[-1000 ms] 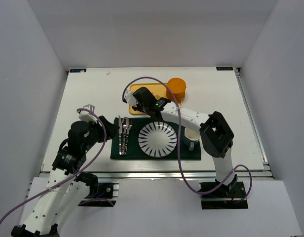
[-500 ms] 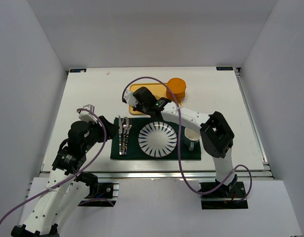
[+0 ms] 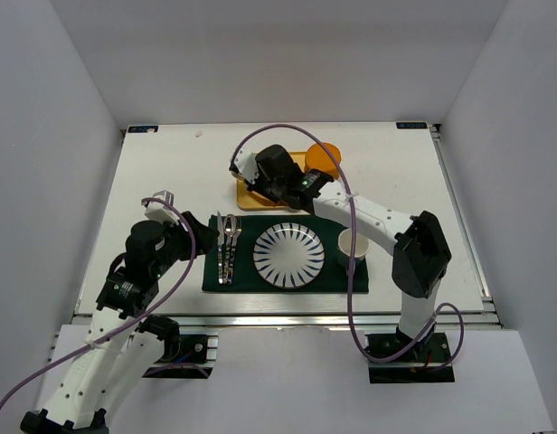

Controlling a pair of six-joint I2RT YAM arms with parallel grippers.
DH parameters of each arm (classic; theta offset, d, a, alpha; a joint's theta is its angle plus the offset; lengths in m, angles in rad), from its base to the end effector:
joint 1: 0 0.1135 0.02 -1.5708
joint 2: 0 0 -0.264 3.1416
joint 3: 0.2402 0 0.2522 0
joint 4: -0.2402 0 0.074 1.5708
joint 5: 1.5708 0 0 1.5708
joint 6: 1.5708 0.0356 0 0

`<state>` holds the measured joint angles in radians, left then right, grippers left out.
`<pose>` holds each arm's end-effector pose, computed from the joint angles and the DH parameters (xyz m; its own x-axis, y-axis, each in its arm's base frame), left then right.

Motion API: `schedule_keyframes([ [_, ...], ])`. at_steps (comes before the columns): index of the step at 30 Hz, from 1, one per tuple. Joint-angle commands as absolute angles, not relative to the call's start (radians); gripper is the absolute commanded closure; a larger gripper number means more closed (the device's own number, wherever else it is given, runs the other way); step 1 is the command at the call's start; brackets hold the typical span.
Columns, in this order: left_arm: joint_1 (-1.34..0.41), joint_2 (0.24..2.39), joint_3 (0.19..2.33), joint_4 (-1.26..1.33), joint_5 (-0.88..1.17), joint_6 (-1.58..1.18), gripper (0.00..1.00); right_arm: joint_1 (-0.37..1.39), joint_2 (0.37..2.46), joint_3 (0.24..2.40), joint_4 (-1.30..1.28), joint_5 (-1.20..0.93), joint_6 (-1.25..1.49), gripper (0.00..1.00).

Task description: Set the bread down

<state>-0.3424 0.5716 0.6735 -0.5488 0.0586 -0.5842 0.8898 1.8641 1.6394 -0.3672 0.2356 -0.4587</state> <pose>0.1258 -0.0471 0.2936 -0.5519 -0.3878 -0.7383 0.0966 0.8496 -0.5185 0.2826 0.3356 0.3095 -0.0344 -0.7264 -0.6864 -0.7236 0.4919 -0.4842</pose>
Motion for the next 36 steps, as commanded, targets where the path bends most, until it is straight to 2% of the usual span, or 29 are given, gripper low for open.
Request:
schedule_keyframes([
  [1, -0.342, 0.572, 0.704, -0.545, 0.045, -0.581, 0.32, 0.874, 1.799, 1.681, -0.365, 0.181, -0.417, 1.0],
  [8, -0.342, 0.569, 0.715, -0.552, 0.031, -0.583, 0.32, 0.859, 1.672, 1.625, -0.457, 0.036, -0.393, 1.0],
  [17, -0.344, 0.61, 0.721, -0.522, 0.046, -0.58, 0.32, 0.857, 1.272, 1.217, -0.557, -0.169, -0.44, 1.0],
  [22, -0.344, 0.647, 0.71, -0.482, 0.072, -0.58, 0.32, 0.857, 1.122, 1.047, -0.607, -0.146, -0.454, 1.0],
  [29, -0.342, 0.701, 0.703, -0.425, 0.113, -0.583, 0.32, 0.857, 1.077, 0.939, -0.586, -0.109, -0.463, 1.0],
  [32, -0.342, 0.71, 0.709, -0.419, 0.12, -0.581, 0.32, 0.857, 1.081, 0.93, -0.586, -0.113, -0.479, 0.86],
  [33, -0.342, 0.71, 0.712, -0.42, 0.12, -0.581, 0.32, 0.857, 1.081, 0.933, -0.589, -0.126, -0.488, 0.75],
  [36, -0.342, 0.696, 0.712, -0.431, 0.112, -0.583, 0.32, 0.857, 1.074, 0.946, -0.591, -0.146, -0.492, 0.59],
])
